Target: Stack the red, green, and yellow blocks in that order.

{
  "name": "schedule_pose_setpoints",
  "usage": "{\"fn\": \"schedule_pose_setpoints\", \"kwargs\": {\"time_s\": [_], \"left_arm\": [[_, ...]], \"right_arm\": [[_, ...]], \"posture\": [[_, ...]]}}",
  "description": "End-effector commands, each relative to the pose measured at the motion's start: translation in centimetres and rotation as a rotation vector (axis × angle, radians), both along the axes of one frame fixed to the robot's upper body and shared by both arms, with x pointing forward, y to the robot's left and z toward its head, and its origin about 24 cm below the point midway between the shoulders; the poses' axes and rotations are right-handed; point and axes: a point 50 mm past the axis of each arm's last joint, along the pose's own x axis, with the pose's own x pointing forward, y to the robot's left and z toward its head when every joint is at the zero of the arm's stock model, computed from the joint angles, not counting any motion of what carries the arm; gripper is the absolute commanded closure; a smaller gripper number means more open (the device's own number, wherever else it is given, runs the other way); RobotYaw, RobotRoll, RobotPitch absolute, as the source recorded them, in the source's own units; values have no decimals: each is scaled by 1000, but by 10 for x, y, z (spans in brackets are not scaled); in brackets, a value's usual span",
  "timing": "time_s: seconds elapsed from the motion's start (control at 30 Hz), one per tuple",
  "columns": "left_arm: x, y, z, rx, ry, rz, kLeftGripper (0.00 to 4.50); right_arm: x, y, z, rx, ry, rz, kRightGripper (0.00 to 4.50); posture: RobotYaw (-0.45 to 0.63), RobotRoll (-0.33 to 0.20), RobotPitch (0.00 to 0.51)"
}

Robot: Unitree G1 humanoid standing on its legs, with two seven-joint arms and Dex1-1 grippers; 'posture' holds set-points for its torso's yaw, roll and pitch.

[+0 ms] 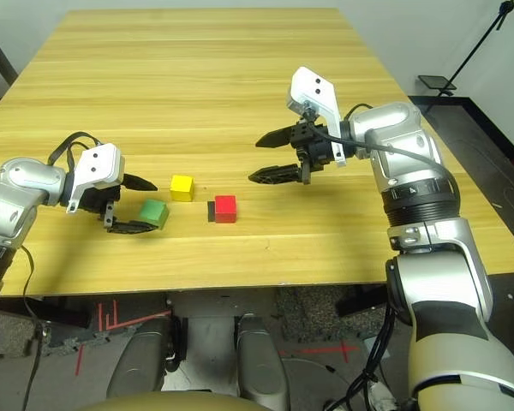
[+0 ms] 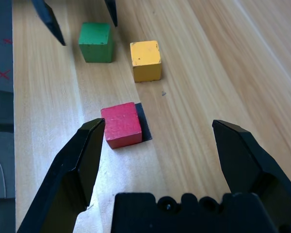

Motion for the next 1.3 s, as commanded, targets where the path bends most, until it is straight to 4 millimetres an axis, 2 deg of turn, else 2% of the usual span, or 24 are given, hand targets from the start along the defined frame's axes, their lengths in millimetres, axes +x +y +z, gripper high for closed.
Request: {"fn": "schedule_pose_setpoints", "kwargs": {"time_s": [0.03,0.2,0.3,0.47,0.5,0.6,0.7,0.8,0.9,1.13,1.3], "left_arm": [[3,4,-12,34,34,-8,0],[8,8,-20,23,52,3,0],[11,3,-18,-26,44,6,624],[13,-12,-6,-118,22,0,2393],[13,-14,-3,-131,12,-3,2528],[11,-16,2,-149,13,10,2527],[3,-24,18,-162,0,1,2527],[-8,-39,37,-175,-9,-11,2527],[-16,-56,48,-194,-3,-23,2527],[-15,-85,50,-216,26,-54,2527],[-1,-101,44,-224,41,-72,2527]], "right_arm": [[-4,-5,1,12,-8,-21,34],[-7,-5,1,21,-10,-34,34],[-8,-6,0,21,-6,-39,0],[-7,-6,-4,15,-4,-43,0],[-6,-6,-4,19,-5,-43,0],[-5,-4,-5,26,-4,-45,0],[-5,-4,-6,29,0,-45,0],[-6,-5,-9,30,11,-52,0],[-8,-9,-13,27,21,-64,0],[-11,-16,-18,23,29,-88,0],[-19,-27,-21,17,38,-44,0]], "posture": [[279,-178,83],[265,-177,83],[268,-177,82],[283,-172,87],[285,-171,91],[292,-168,89],[296,-161,91],[300,-148,92],[298,-139,99],[271,-119,111],[246,-110,118]]}}
